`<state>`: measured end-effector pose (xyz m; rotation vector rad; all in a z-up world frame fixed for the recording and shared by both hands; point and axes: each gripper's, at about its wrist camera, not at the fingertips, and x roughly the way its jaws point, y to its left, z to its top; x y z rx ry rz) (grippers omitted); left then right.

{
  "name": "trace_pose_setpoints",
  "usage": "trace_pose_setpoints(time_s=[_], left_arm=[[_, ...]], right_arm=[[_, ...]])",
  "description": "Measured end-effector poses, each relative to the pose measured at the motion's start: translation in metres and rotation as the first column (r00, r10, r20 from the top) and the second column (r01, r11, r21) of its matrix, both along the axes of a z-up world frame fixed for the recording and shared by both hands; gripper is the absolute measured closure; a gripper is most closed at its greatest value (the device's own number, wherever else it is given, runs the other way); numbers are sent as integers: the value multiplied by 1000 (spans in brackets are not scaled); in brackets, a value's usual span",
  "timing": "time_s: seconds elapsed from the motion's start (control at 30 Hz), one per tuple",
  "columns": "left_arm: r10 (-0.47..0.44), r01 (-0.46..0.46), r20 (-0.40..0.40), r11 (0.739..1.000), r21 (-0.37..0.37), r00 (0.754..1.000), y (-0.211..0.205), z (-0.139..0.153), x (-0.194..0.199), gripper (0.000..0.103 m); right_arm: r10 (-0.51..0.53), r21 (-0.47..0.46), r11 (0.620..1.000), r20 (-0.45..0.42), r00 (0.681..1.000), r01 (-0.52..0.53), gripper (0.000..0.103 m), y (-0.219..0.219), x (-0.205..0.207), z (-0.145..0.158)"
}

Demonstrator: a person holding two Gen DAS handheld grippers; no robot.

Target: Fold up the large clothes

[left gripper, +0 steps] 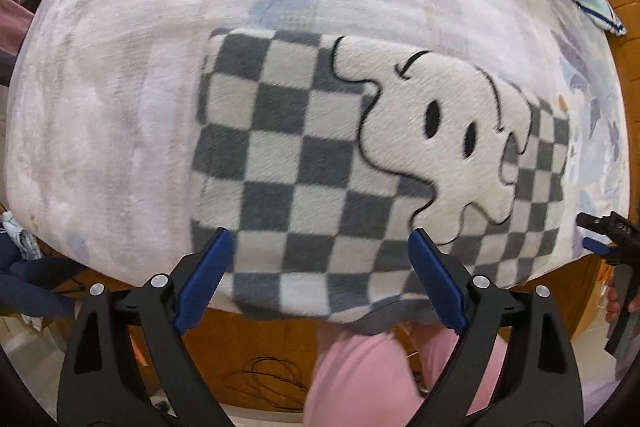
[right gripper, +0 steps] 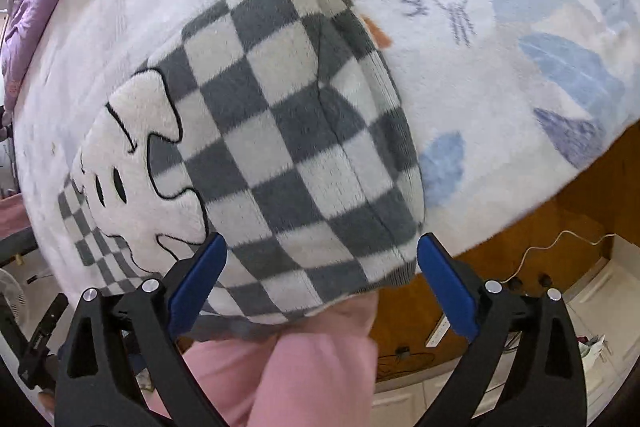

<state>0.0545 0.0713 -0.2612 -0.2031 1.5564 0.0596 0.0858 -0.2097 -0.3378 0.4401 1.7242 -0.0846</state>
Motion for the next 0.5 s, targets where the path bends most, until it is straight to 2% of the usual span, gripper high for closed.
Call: trace_pose_setpoints(time_s=[0.13,0.23,0.3,0.43,0.5], left_arm=[[48,-46,60,998,-32,997,-13,3,13,13],[71,-72,122,997,2,990,-30,9,17,13],[87,-90,139,996,11,987,-41,9,19,13],[205,-199,88,977,-73,975,-63,-5,24,13],[252,-245,83,966,-79,964,-71,-10,24,13]], right_arm=[[33,-12,999,87,996,-32,11,-18,25,-7],[63,55,996,125,990,-70,11,-32,40,-31],[80,81,993,115,990,-90,11,-42,46,-51],[143,80,986,55,988,-147,12,-56,71,-89],[180,98,978,40,983,-183,12,-60,78,-104]])
